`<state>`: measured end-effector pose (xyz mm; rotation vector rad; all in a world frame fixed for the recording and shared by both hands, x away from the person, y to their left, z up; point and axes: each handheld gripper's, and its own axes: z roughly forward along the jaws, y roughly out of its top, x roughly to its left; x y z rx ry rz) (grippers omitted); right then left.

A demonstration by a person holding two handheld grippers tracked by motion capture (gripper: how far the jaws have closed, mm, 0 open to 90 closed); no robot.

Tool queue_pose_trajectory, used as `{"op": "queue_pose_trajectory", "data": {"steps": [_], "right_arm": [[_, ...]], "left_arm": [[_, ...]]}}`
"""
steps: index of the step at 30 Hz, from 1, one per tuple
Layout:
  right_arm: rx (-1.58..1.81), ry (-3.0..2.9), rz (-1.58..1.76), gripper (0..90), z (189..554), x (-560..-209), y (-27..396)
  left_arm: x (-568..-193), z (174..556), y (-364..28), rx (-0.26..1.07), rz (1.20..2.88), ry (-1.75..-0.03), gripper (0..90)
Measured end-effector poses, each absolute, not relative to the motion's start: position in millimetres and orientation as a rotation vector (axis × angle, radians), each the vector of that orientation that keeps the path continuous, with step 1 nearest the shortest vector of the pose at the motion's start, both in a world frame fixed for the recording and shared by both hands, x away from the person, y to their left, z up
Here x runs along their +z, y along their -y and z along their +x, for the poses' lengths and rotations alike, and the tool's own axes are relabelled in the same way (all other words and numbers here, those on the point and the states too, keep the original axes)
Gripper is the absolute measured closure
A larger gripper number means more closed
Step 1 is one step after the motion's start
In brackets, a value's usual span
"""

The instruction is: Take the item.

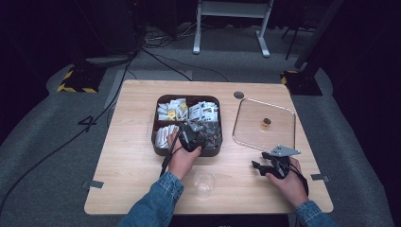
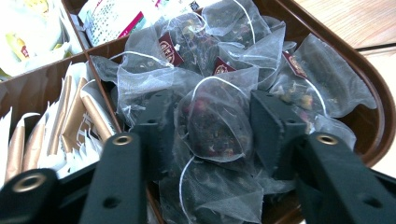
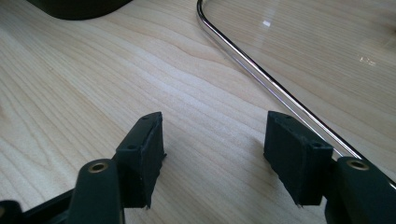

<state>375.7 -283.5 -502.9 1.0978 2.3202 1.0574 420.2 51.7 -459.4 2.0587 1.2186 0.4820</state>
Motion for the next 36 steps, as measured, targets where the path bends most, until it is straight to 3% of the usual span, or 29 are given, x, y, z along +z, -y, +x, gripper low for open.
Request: {"op": "queue_pose_trajectory", "data": {"steps": [4,9,36], "right_arm": [[1.057,-2.320,1.098,37.9,376,-503,283],[1.057,-2.320,1.098,37.9,376,-503,283],[1.058,-2.320,1.099,37.9,376,-503,283]], "left_arm": [[-459,420,-53,0.500,2.085,-1.182,67.0],[-456,419,-55,0.483,2.063,-1.177,73.2],[-406,386,-87,0.528,1.863,-1.039,74.4]]}}
